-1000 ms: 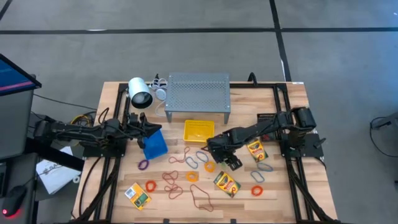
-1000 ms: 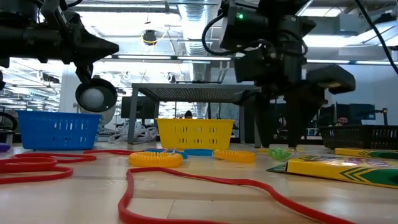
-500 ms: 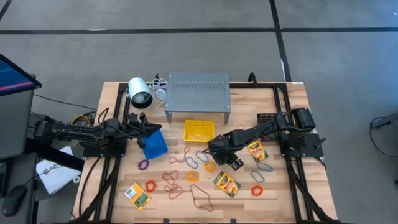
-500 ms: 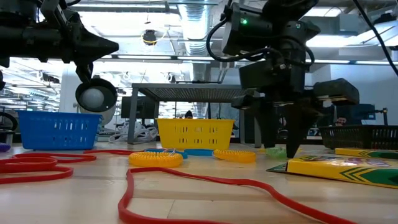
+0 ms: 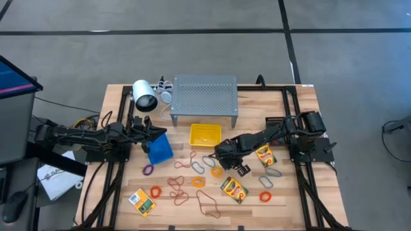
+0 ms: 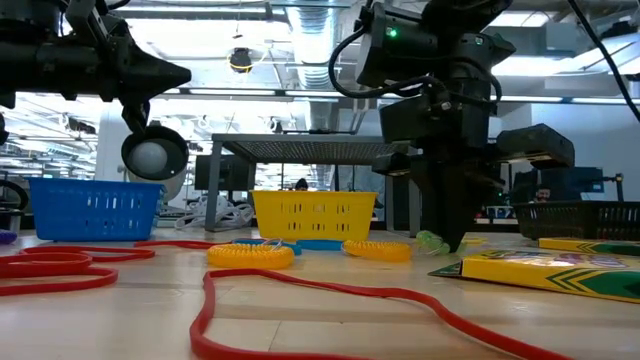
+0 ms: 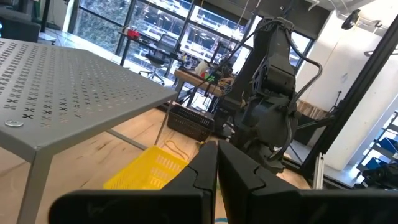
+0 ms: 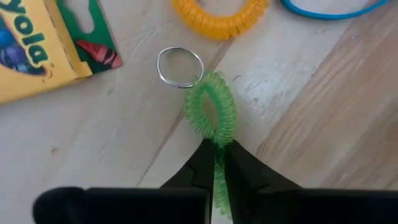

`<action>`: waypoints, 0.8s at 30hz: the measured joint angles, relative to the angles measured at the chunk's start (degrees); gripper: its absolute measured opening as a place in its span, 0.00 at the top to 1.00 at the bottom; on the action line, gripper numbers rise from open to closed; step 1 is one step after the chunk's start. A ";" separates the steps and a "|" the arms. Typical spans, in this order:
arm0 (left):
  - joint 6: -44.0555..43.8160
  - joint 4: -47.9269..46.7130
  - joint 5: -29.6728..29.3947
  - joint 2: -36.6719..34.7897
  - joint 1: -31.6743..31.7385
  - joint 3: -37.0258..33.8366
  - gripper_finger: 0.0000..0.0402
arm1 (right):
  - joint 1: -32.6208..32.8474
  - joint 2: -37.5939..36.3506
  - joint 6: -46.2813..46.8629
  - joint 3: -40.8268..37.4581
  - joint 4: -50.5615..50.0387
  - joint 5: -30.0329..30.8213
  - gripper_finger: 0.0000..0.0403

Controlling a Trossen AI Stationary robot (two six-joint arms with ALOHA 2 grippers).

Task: Pick & Place Office Desk Supplies
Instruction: Put the green spring keychain into the yellow bin

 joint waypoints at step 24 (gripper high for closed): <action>0.00 2.04 0.04 -0.04 -0.02 0.00 0.98 | -9.44 -18.81 11.64 2.08 7.78 -6.87 0.99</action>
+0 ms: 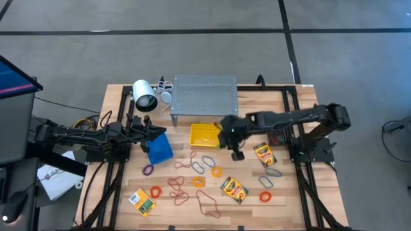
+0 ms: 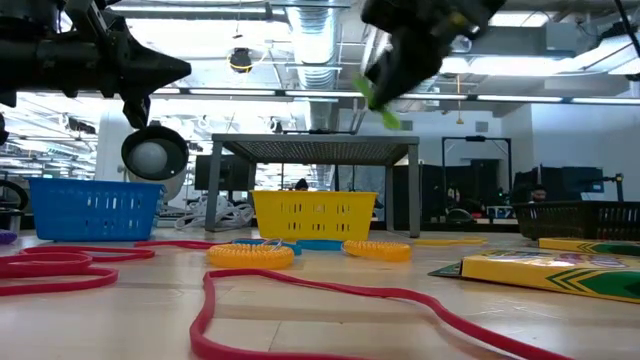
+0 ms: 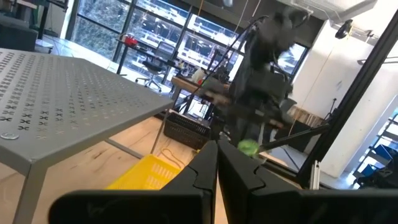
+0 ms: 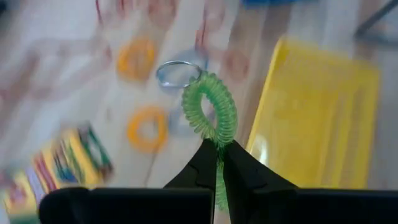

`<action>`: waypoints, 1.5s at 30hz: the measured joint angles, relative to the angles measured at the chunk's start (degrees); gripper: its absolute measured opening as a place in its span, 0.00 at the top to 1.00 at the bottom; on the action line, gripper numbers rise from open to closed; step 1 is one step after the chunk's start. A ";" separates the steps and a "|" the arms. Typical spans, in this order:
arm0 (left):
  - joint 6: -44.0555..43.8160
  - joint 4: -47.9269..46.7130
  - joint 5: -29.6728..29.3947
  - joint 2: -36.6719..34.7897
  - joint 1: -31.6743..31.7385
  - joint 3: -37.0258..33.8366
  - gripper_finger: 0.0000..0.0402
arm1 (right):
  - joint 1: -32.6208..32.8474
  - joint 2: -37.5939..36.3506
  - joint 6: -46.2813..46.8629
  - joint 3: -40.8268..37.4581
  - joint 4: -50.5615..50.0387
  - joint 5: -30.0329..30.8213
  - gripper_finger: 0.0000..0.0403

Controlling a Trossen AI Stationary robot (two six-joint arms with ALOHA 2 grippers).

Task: Pick & Place Office Desk Supplies
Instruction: Put the green spring keychain into the yellow bin

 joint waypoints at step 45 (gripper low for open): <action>1.03 4.55 0.04 3.30 0.02 0.00 0.98 | -5.12 16.16 2.53 5.35 4.39 6.26 0.99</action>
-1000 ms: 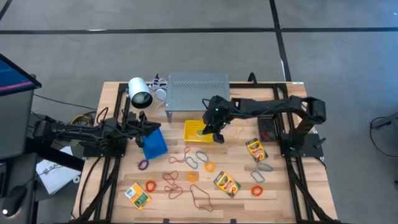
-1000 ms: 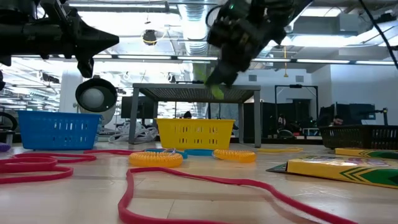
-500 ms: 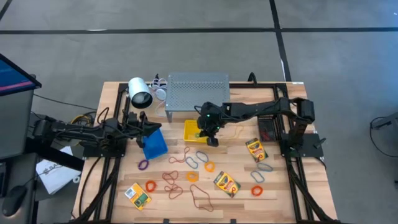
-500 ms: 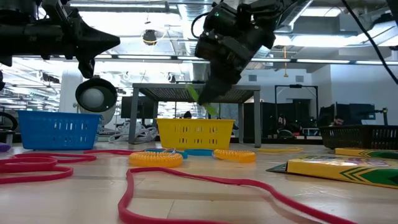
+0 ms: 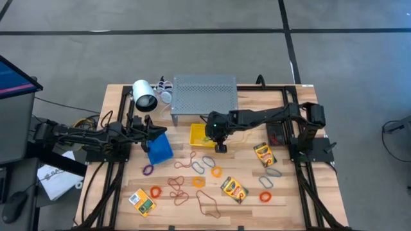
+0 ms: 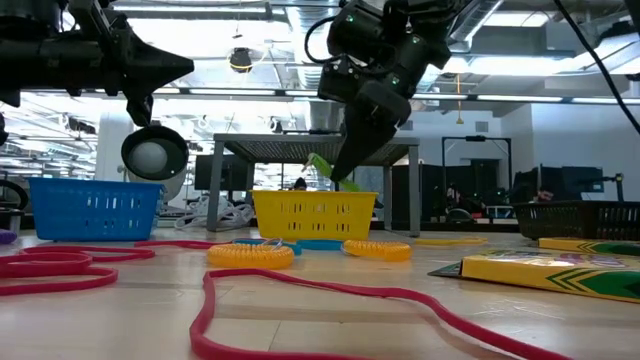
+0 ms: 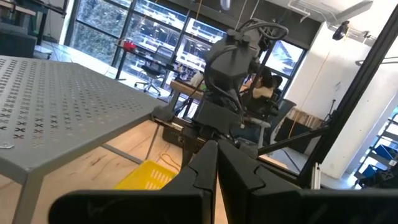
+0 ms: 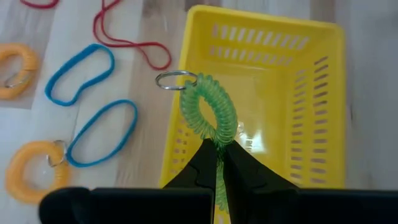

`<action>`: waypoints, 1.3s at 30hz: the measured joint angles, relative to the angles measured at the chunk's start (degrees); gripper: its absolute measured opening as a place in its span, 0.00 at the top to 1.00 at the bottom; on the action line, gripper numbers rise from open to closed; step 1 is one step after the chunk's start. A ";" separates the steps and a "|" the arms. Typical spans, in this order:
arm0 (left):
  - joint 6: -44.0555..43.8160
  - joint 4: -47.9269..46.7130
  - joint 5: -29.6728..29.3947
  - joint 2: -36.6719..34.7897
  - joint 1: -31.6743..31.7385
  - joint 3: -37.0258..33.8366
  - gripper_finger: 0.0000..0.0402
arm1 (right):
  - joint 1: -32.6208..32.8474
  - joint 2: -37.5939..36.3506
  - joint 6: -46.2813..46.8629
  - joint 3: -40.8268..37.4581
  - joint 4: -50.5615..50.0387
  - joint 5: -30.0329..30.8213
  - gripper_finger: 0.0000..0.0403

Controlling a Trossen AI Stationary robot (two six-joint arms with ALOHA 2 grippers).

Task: Pick & Place Office Desk Supplies
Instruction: Put the green spring keychain into the yellow bin

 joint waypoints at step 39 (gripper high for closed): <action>-0.15 0.44 1.80 0.50 -0.02 0.00 0.98 | 2.33 5.49 -5.44 3.89 -5.53 2.09 0.79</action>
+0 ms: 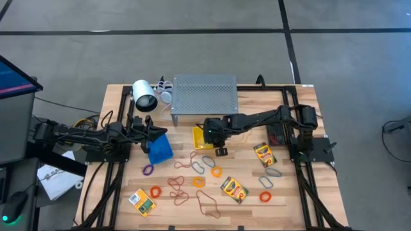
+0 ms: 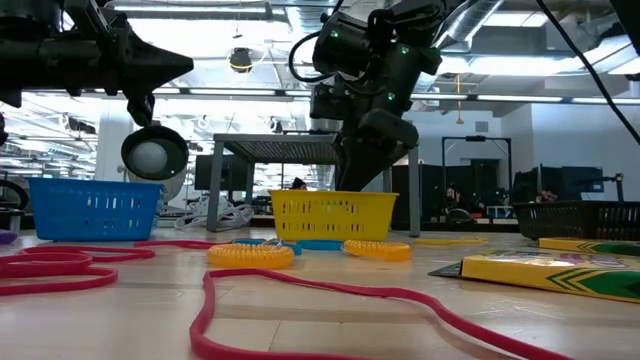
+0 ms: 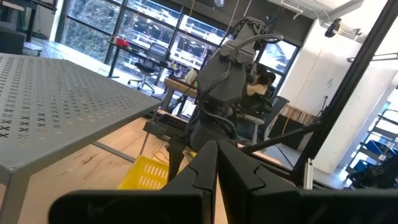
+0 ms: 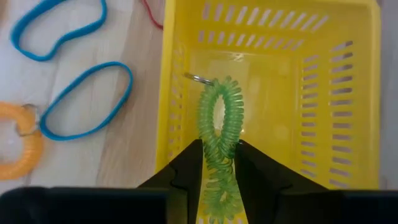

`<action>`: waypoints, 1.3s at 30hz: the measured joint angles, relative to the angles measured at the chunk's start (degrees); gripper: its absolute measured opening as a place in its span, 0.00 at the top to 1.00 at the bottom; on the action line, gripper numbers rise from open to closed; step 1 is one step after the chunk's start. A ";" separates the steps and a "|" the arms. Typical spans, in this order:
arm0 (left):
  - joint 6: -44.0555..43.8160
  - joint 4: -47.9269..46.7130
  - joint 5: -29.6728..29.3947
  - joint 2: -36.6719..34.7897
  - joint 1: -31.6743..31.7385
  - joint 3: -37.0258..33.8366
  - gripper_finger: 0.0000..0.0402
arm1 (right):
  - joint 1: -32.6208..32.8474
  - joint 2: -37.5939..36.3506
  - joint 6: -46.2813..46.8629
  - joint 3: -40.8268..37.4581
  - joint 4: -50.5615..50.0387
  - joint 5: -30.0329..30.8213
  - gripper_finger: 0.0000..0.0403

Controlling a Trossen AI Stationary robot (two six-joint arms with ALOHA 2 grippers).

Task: Pick & Place Office Desk Supplies
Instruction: Put the green spring keychain into the yellow bin, then put the yellow spring keychain into the yellow bin

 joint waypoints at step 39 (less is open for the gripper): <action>-0.03 -0.02 1.66 0.00 0.00 0.00 0.98 | 1.71 0.00 4.57 3.65 -4.07 3.70 0.58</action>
